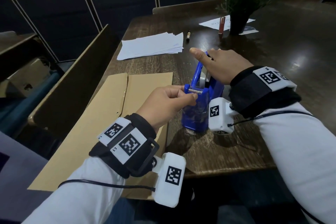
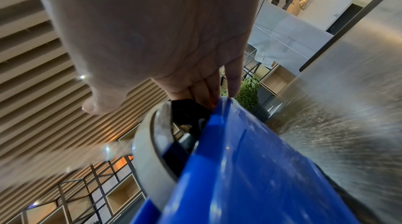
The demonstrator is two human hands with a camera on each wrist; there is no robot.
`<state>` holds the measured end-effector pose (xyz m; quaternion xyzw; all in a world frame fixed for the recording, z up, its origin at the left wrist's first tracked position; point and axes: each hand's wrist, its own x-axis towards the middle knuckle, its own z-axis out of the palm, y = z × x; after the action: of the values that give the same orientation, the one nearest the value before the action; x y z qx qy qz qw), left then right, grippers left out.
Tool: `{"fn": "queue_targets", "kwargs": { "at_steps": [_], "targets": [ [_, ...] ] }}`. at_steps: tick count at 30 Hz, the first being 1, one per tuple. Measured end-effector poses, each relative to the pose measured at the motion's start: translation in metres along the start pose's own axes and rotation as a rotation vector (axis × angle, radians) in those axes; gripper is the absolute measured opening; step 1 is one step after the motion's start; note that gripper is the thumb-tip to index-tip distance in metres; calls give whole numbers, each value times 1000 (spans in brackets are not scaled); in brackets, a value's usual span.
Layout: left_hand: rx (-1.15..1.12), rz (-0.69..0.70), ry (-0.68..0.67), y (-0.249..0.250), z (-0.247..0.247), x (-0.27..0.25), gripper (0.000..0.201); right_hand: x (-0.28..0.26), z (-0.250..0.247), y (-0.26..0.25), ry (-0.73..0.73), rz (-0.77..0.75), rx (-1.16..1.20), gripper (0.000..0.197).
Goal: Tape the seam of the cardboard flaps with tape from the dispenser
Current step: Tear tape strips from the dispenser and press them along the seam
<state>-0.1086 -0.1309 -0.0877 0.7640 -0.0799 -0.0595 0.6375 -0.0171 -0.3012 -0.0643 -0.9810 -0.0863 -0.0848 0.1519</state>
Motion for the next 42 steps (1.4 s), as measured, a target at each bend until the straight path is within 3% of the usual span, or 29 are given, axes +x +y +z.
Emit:
{"fn": "queue_targets", "kwargs": {
  "at_steps": [12, 19, 23, 26, 28, 33, 39, 42],
  "targets": [
    [154, 39, -39, 6, -7, 1, 43, 2, 1, 2, 1, 17, 14, 100],
    [256, 0, -105, 17, -13, 2, 34, 0, -1, 0, -19, 20, 13, 98],
    [465, 23, -154, 18, -20, 2, 24, -3, -5, -3, -21, 21, 7, 94],
    [379, -32, -178, 18, -30, -3, 26, -3, -4, -2, -32, 23, 29, 87],
    [378, -1, -167, 18, -38, -10, 25, -3, -5, -2, -45, 26, 52, 76],
    [405, 41, -69, 12, -63, -28, 26, -10, -9, -3, -109, 14, 155, 85],
    [393, 52, 25, 9, -88, -38, 24, -28, -22, -37, 200, -176, 125, 40],
    [343, 66, 67, 10, -97, -40, 25, -41, -22, -69, 288, -324, 234, 19]
  ]
}}
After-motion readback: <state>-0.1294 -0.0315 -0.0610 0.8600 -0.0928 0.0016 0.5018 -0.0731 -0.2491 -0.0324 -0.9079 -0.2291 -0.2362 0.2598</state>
